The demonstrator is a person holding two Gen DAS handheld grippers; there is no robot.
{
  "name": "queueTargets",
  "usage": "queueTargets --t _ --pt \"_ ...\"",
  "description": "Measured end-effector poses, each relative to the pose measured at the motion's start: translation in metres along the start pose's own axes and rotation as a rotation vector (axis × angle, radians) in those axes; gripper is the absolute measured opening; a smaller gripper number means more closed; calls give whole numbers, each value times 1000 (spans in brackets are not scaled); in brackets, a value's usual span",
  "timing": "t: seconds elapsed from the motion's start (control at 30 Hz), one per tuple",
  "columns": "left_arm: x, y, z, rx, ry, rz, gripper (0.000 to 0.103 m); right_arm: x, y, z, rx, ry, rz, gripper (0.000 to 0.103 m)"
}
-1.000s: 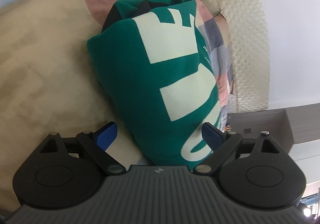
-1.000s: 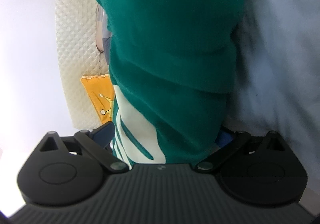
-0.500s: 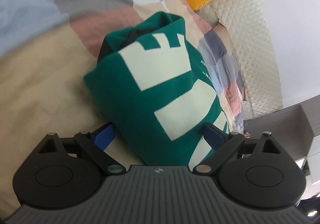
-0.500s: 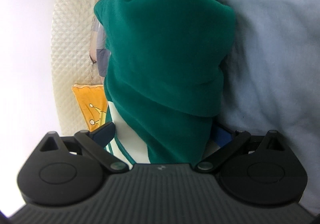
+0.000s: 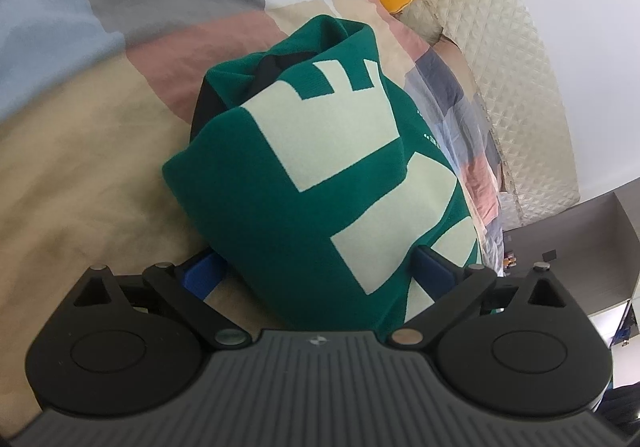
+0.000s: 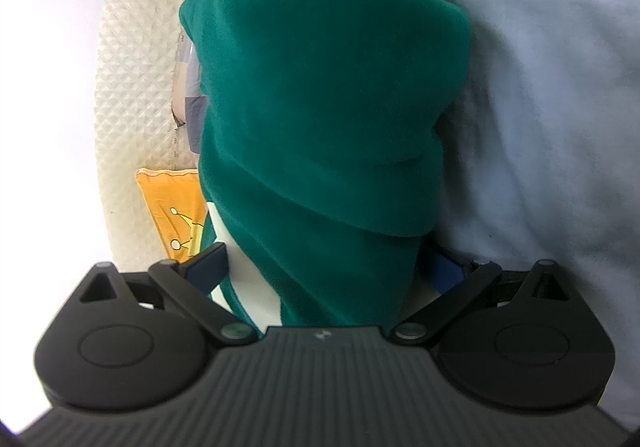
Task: Fold large clothes
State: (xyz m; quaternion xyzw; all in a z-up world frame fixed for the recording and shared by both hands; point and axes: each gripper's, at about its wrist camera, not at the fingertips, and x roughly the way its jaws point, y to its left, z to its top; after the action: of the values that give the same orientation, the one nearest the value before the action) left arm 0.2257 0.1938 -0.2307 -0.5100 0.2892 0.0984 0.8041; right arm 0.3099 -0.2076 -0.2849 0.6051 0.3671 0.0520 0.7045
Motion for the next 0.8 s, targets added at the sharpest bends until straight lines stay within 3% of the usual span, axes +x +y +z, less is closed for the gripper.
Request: queueTargets --t 0.57,0.63,0.67,0.8 --pt "11 11 4 5 19 -49 98 16 1 2 -20 -24 35 103" --pt "12 11 5 8 23 -63 91 18 0 4 -14 -20 61 91" --pt "12 10 6 10 25 -67 86 19 -1 4 -5 -11 72 79" --pt "9 1 7 67 13 -62 77 20 2 5 -37 -9 64 69"
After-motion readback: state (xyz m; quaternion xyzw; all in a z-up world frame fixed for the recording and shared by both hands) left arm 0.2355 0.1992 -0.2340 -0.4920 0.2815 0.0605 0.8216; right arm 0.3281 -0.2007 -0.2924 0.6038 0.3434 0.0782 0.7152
